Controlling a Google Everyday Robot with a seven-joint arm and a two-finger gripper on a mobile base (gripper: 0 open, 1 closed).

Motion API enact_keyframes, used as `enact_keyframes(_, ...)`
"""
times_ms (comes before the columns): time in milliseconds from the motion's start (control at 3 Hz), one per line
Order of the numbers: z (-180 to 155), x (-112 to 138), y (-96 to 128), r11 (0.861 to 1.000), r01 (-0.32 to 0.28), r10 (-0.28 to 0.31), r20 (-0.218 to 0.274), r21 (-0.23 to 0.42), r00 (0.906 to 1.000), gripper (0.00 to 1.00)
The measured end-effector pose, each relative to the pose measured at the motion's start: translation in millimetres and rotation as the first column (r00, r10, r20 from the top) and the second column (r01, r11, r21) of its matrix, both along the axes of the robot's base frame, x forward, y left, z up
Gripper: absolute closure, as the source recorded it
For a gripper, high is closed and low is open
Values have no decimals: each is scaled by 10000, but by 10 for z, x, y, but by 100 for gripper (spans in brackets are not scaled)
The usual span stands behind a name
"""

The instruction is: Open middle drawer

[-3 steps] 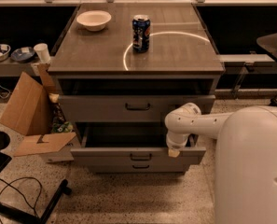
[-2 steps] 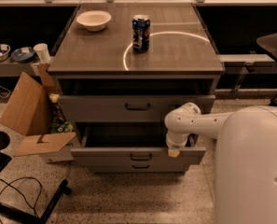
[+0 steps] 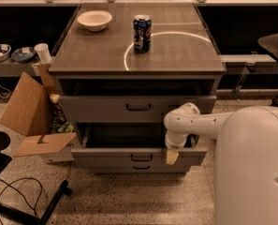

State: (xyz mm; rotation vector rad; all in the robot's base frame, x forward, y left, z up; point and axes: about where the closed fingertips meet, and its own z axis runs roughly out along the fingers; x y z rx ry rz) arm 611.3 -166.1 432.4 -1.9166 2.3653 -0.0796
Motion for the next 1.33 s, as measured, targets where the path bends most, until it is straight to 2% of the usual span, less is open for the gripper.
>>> enact_keyframes(333,0,0,0,10000,0,0,0,0,10000,0)
enact_keyframes(667,0,0,0,10000,0,0,-1,0,10000,0)
enact_keyframes(1000,-121,-213,-38,10000,-8,9,-198,56,9998,0)
enact_keyframes(1333,-111,-648,-52,9996,60,-55,-158,258,9999,18)
